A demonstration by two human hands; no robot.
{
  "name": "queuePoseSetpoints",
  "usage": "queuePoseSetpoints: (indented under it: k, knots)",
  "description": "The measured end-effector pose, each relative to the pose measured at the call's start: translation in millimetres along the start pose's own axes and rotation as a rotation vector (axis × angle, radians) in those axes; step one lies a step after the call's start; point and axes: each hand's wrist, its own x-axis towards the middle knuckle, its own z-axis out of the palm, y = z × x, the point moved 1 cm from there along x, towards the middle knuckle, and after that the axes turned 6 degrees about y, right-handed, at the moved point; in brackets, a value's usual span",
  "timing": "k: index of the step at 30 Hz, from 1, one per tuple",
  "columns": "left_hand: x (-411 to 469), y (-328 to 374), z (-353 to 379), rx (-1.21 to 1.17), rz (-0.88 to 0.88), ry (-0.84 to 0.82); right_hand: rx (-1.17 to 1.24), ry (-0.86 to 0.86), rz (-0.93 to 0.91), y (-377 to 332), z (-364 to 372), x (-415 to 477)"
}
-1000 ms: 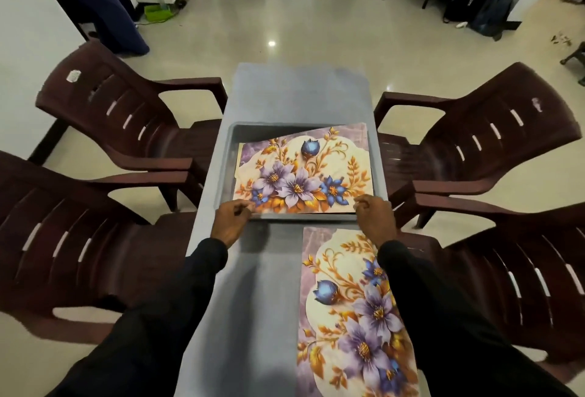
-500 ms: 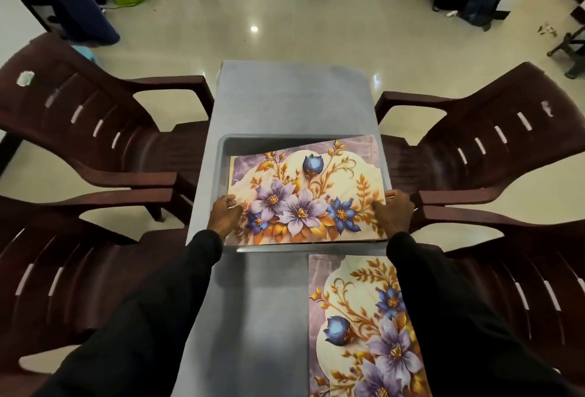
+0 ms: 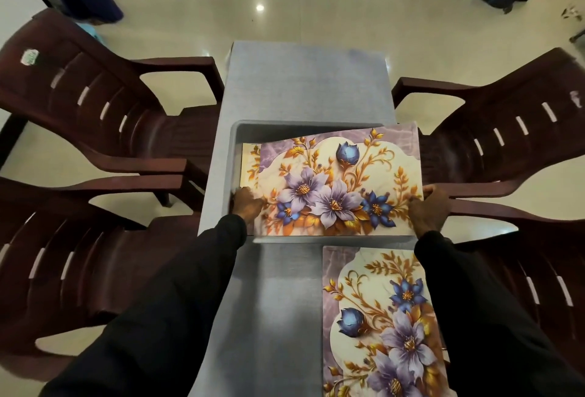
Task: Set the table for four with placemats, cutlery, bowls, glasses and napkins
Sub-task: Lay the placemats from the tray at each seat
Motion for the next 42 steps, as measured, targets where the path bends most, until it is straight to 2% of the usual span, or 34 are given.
queuePoseSetpoints:
  k: [4, 9, 13, 17, 23, 31, 42]
  knots:
    - [13, -6, 8, 0.142, -0.015, -0.017, 0.02, 0.044, -0.03, 1, -14, -2]
    - [14, -7, 20, -0.07, -0.058, -0.066, 0.037, 0.008, -0.09, -2, -27, -8]
    - [-3, 9, 2, -0.207, 0.018, 0.033, 0.08, 0.001, -0.098, -9, -39, -15]
    - [-20, 24, -25, -0.303, 0.094, 0.062, 0.133, -0.049, -0.097, -9, -44, -23]
    - [-63, 25, -66, -0.381, 0.109, 0.131, 0.212, -0.106, -0.077, -7, -53, -55]
    - [-148, -38, -107, -0.396, 0.059, 0.178, 0.261, -0.173, -0.024, 29, -78, -130]
    - [-239, -168, -127, -0.382, -0.054, 0.197, 0.261, -0.265, 0.008, 100, -97, -234]
